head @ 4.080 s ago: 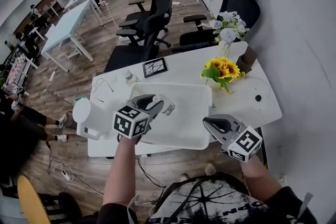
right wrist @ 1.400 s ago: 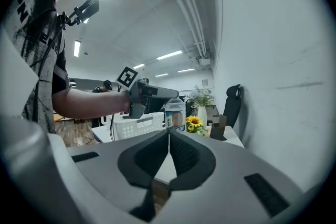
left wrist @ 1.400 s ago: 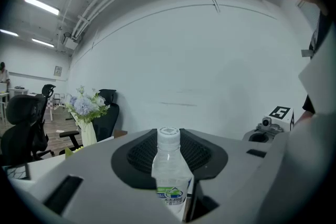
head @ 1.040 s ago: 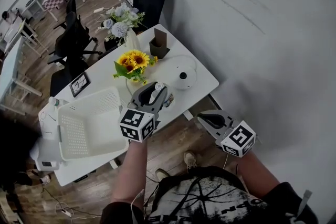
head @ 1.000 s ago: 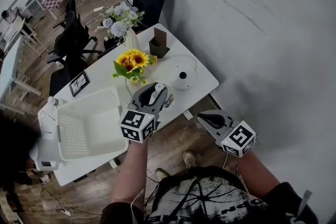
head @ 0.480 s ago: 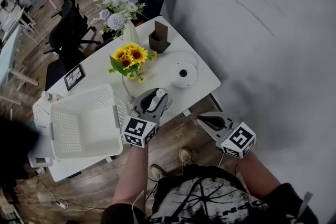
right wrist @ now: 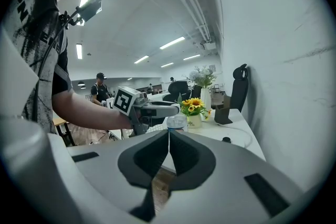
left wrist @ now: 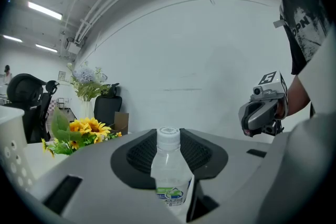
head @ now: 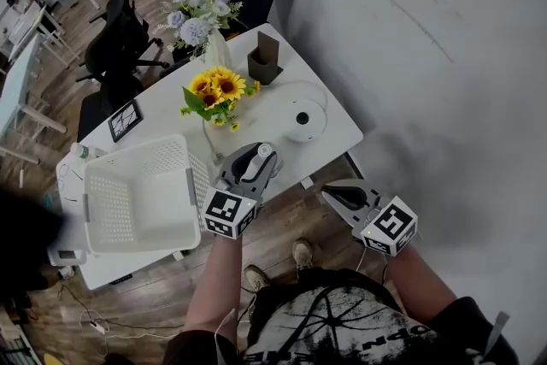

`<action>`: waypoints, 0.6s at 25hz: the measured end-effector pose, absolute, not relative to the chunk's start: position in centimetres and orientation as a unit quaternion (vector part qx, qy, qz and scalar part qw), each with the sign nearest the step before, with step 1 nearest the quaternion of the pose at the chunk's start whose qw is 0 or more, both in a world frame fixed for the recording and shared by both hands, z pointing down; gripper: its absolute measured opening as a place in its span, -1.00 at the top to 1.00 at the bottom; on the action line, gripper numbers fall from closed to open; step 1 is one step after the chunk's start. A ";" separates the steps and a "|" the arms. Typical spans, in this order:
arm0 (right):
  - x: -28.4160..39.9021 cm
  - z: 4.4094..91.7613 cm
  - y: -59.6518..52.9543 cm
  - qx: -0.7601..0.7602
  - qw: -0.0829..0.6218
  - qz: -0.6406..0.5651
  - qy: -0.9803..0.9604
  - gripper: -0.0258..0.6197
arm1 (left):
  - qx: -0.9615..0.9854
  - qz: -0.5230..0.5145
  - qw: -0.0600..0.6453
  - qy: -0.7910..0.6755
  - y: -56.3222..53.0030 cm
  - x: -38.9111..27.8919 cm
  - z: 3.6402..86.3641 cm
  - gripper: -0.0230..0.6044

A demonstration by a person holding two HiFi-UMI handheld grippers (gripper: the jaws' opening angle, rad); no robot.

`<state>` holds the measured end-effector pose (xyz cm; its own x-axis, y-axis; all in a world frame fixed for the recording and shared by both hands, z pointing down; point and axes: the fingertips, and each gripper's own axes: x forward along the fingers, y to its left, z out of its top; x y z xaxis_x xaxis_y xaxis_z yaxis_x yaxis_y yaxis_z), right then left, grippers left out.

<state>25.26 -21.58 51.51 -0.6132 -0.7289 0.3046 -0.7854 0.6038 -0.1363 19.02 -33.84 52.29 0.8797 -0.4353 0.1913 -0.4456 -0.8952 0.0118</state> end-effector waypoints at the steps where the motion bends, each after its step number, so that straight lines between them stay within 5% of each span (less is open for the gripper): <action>1: 25.3 51.4 -21.7 0.426 0.109 0.128 -0.889 0.85 | 0.969 0.092 0.029 -0.227 -33.9 19.0 52.3 0.48; 15: 23.9 50.2 -21.3 0.430 0.103 0.118 -0.889 0.85 | 0.965 0.106 0.022 -0.238 -33.2 17.8 51.1 0.36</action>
